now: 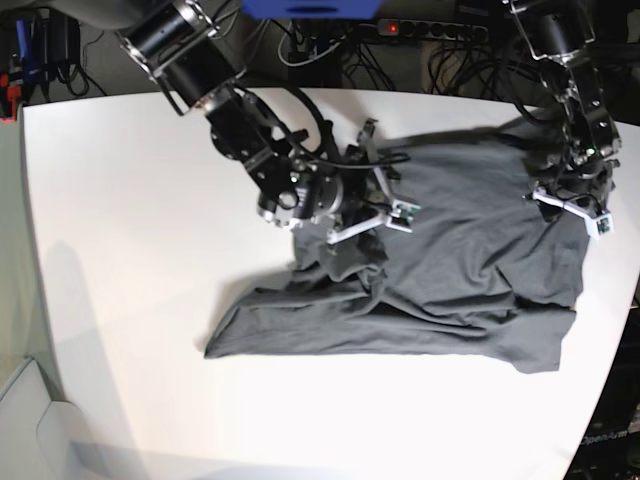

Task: Layout the t-shirt on the table in an organized manner, then fold the t-shirt properly
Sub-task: 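Grasp bunched shirt fabric with the right gripper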

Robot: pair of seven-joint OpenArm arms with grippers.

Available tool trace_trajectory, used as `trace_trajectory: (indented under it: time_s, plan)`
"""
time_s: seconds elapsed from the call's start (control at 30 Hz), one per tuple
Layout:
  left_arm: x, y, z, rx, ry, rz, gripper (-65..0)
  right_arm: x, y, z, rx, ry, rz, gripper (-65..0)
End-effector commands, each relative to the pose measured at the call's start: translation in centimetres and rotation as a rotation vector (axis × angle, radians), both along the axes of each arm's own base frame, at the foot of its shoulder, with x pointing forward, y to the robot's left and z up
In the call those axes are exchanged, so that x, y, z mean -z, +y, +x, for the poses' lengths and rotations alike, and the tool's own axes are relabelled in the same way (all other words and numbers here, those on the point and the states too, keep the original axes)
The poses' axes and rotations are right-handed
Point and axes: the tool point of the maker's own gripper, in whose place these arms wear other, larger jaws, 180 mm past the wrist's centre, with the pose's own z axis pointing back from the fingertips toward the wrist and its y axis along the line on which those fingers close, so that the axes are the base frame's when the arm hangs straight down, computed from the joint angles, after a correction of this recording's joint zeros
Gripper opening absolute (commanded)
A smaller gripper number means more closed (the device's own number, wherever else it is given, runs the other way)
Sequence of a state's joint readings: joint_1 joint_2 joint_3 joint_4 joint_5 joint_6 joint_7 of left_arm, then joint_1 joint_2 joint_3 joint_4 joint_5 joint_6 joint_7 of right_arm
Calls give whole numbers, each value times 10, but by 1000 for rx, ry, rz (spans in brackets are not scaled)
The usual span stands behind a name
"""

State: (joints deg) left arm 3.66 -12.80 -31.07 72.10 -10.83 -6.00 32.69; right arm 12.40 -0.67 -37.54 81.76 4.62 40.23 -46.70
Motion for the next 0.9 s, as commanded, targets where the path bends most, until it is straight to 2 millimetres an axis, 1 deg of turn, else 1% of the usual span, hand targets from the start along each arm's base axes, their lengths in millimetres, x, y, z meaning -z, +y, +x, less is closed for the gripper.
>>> trace_trajectory:
  time_s: [0.0, 0.03, 0.1, 0.17, 0.23, 0.27, 0.33, 0.37, 0.43, 0.53, 0.6, 0.7, 0.8, 0.87]
  plan:
    - [23, -1, -27, -20, 143, -30, -247, -24, 6, 13, 4, -62, 50, -471]
    - [22, -1, -26, -19, 142, -30, -247, -27, 3, 14, 4, -78, 51, -471]
    - [21, -1, -25, -18, 139, -28, -247, -32, -12, 21, 22, -108, 35, -471]
    - [21, -1, -26, -19, 139, -28, -247, -35, -29, 36, 77, -121, 21, -465]
    - [21, 0, -26, -20, 139, -28, -247, -47, -51, 63, 160, -149, 21, -438]
    - [21, 0, -26, -20, 139, -28, -247, -51, -65, 78, 213, -153, 22, -417]
    - [22, 0, -26, -20, 140, -29, -247, -56, -85, 100, 292, -154, 21, -375]
    - [22, 0, -26, -20, 140, -29, -247, -59, -94, 111, 323, -154, 18, -353]
    - [22, 0, -26, -20, 140, -29, -247, -56, -104, 123, 359, -135, 11, -309]
    - [21, 0, -26, -20, 139, -28, -247, -45, -107, 131, 372, -91, 0, -266]
    - [21, 0, -26, -20, 139, -28, -247, -39, -97, 131, 370, -57, 10, -260]
    - [21, 0, -26, -20, 139, -28, -247, -29, -91, 128, 363, -22, 13, -260]
    - [21, 0, -25, -20, 137, -28, -247, -30, -72, 126, 351, -14, 78, -259]
    - [21, 0, -25, -20, 137, -28, -247, -26, -69, 126, 351, -4, 94, -258]
